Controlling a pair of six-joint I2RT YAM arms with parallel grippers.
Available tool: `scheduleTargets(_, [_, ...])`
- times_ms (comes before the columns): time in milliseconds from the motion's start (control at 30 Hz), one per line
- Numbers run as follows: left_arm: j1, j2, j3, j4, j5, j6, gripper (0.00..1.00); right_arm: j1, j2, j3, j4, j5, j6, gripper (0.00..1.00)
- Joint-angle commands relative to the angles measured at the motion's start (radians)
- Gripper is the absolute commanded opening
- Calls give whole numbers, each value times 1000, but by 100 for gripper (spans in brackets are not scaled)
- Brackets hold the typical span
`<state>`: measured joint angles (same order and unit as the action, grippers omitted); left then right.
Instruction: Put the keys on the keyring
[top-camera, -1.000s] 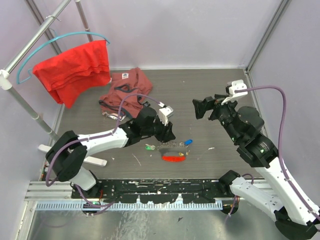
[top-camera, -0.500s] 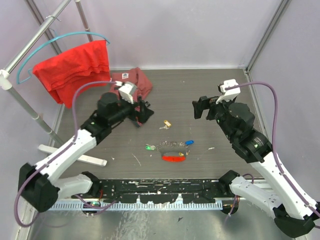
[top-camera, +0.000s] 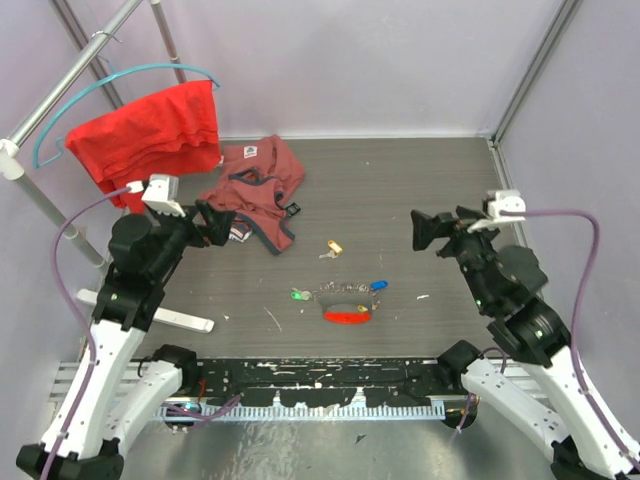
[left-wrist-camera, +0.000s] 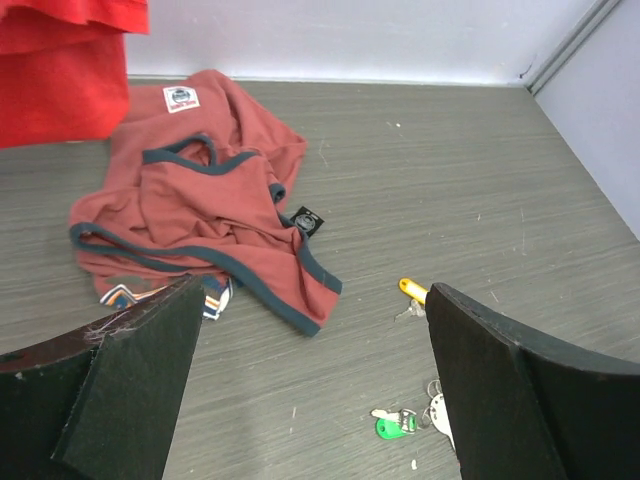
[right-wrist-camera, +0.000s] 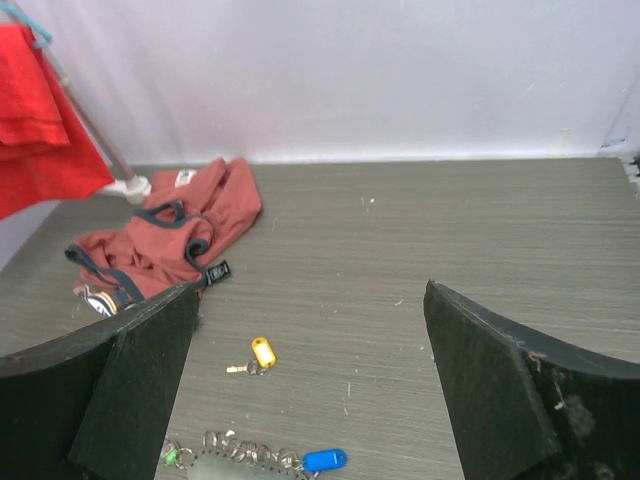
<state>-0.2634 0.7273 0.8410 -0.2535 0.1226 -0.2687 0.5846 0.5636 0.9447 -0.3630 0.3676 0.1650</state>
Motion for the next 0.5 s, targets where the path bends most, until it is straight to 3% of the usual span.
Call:
scheduleTargets(0, [2, -111, -14, -94, -76, 33, 98, -6, -175, -19, 36, 68, 1, 100])
scheduleTargets(467, [-50, -515, -160, -250, -159, -32, 98, -5, -308, -4, -173, 94, 40, 100])
